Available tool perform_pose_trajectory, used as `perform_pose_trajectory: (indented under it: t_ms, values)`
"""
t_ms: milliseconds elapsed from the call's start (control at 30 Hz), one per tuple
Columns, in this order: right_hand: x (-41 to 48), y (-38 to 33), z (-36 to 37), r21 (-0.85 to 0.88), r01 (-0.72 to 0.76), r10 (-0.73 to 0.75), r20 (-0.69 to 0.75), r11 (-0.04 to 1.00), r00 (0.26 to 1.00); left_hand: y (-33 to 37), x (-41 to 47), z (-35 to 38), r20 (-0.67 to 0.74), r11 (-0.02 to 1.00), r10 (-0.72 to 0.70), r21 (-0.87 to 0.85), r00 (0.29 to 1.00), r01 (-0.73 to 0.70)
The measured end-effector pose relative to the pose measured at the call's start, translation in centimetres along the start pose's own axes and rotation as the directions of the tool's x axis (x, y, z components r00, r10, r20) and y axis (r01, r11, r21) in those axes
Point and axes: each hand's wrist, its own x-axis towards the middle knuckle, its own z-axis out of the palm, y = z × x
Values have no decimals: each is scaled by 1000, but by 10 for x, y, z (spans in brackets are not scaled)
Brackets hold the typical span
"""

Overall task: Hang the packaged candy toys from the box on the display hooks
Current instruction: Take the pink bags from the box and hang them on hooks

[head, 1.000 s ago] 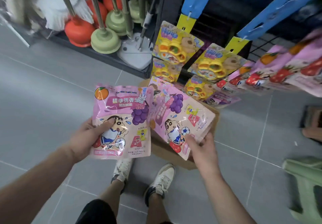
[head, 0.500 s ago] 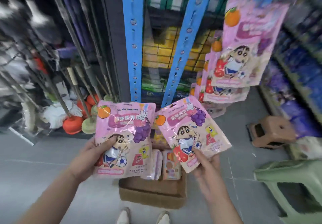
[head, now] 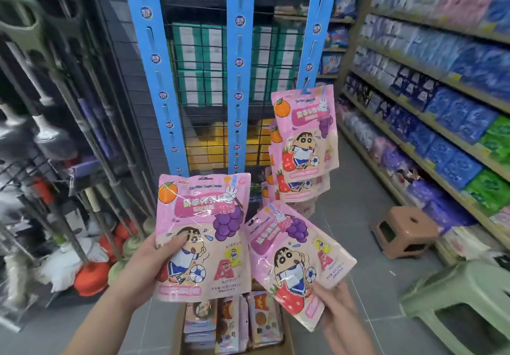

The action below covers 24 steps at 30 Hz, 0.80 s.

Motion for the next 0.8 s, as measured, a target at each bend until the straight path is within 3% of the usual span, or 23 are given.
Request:
perform_pose_trajectory:
  t_ms: [300,800]
  values:
    - [13,-31,11,72,114,-119,58,991,991,26,5,30,-3,995,79,-61,997,-79]
    - [75,-128,55,162,261,-290,190,952,938,76,37,98,44,974,223,29,974,-225]
